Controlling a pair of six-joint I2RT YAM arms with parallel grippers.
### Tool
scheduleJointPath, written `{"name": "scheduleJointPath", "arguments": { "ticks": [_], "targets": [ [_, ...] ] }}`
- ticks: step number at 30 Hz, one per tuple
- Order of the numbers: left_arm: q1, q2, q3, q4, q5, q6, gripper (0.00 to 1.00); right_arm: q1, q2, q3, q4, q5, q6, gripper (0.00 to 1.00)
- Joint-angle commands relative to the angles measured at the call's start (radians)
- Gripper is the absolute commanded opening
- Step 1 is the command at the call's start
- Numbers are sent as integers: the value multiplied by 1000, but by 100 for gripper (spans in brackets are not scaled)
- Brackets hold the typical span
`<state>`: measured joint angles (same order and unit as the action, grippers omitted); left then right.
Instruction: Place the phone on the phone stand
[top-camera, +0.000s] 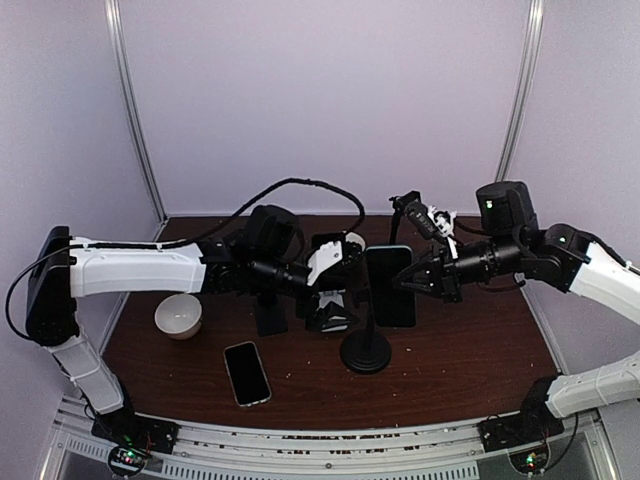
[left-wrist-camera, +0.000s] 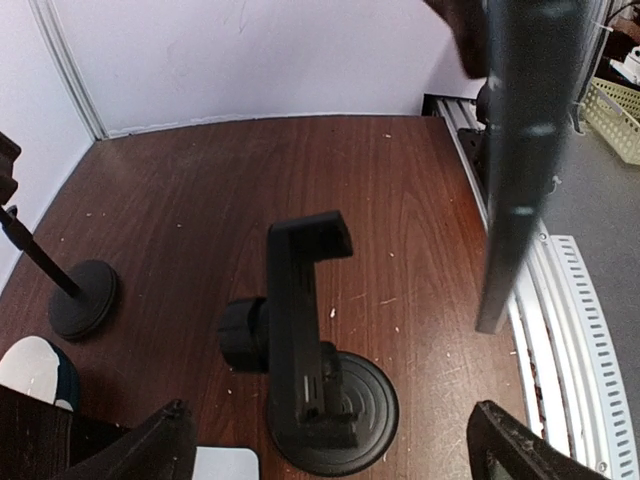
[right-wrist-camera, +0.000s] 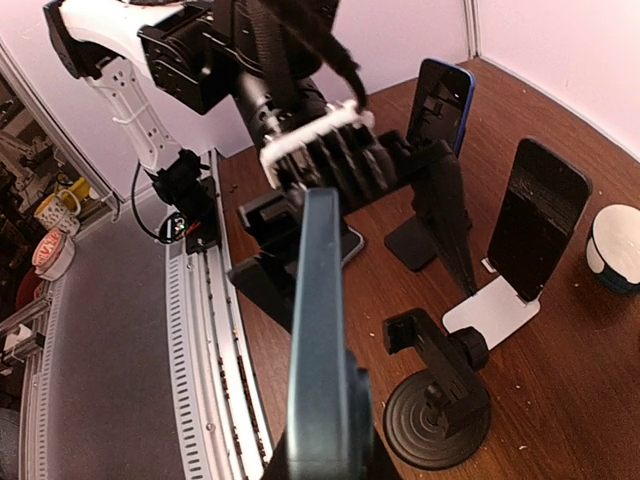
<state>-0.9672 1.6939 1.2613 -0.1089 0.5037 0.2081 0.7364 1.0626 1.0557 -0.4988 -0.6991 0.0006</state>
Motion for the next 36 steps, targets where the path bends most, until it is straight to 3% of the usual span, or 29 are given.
{"name": "scheduleJointPath", "arguments": {
  "ticks": [1, 7, 10, 18, 26, 36],
  "targets": [
    [12, -62, -109, 245, 18, -103, 98, 3, 63, 54, 7, 65, -57, 0],
    [10, -48, -256, 656, 4, -346, 98, -20, 159, 131, -24, 23, -145, 0],
    [10, -24, -262, 719, -42, -404, 98, -22, 196, 140, -10, 7, -152, 0],
    [12, 19, -250, 764, -18, -452, 85, -22, 174, 89, 68, 74, -157, 0],
    [26, 35, -275, 819, 9, -489, 73, -22, 217, 85, 102, 44, -177, 0],
    [26, 62, -309, 886, 83, -505, 73, -22, 223, 26, 188, -24, -154, 0]
  ]
}}
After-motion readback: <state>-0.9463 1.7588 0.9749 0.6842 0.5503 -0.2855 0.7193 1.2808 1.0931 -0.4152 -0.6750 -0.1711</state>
